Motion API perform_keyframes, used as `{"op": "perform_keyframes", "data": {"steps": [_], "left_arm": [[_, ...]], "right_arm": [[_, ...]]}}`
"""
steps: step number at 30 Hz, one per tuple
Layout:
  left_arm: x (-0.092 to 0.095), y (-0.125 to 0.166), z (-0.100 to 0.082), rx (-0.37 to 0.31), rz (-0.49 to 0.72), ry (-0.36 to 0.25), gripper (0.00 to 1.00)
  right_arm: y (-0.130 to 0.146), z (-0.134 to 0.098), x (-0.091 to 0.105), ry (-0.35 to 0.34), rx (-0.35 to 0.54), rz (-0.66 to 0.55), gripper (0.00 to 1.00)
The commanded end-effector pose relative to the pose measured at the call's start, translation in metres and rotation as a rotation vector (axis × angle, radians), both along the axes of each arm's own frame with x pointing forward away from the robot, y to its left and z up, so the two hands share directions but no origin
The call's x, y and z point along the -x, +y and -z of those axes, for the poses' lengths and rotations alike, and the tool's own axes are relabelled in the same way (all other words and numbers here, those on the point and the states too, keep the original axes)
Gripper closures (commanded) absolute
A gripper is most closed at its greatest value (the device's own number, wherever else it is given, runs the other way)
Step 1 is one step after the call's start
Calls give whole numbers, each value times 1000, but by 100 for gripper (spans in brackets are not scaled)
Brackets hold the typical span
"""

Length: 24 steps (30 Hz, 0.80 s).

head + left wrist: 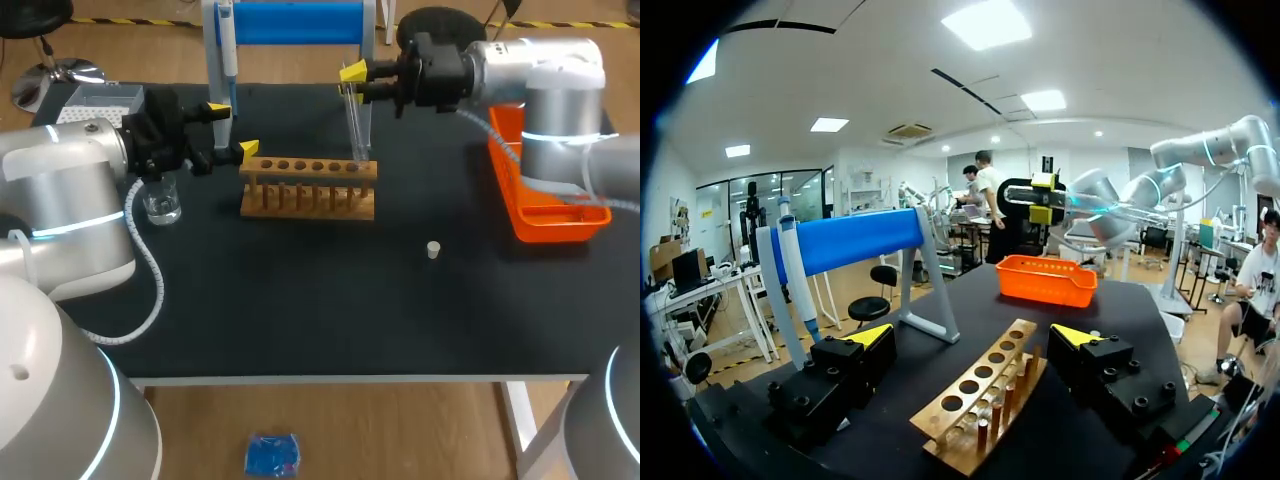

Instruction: Invert the test tube, pick up the pipette, mount the tip to pipette, aspirate from beaker and dispense into the tube, eject the tip, return the pipette, and cap with the stopper.

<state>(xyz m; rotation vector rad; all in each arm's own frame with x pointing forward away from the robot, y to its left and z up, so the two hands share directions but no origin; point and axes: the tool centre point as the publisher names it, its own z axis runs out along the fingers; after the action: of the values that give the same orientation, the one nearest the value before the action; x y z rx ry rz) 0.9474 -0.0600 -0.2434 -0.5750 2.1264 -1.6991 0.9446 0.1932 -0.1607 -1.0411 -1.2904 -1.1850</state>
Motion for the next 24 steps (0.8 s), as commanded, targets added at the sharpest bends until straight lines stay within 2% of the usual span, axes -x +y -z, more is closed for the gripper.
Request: {"op": "perform_keyframes", "data": {"steps": [1,12,14,16,17,19,24], "left_arm": [[1,-1,0,0,-5,-2,0],[1,-1,0,0,-5,-2,0],[0,-6,-24,-56,48,-235,0],[4,-14,-42,-142,123,-416,0],[6,-17,-47,-170,158,-482,0],[9,-17,-57,-163,216,-607,0],[21,-15,-78,-174,382,-825,0]], "right_arm": [[-2,-4,-1,-1,8,-3,100],[-2,-4,-1,-1,8,-3,100],[-2,-4,-1,-1,8,-3,100],[-2,-4,-1,-1,8,-3,100],[-2,-4,-1,-1,8,-3,100],[-2,-4,-1,-1,8,-3,100],[-2,-4,-1,-1,8,-3,100]]}}
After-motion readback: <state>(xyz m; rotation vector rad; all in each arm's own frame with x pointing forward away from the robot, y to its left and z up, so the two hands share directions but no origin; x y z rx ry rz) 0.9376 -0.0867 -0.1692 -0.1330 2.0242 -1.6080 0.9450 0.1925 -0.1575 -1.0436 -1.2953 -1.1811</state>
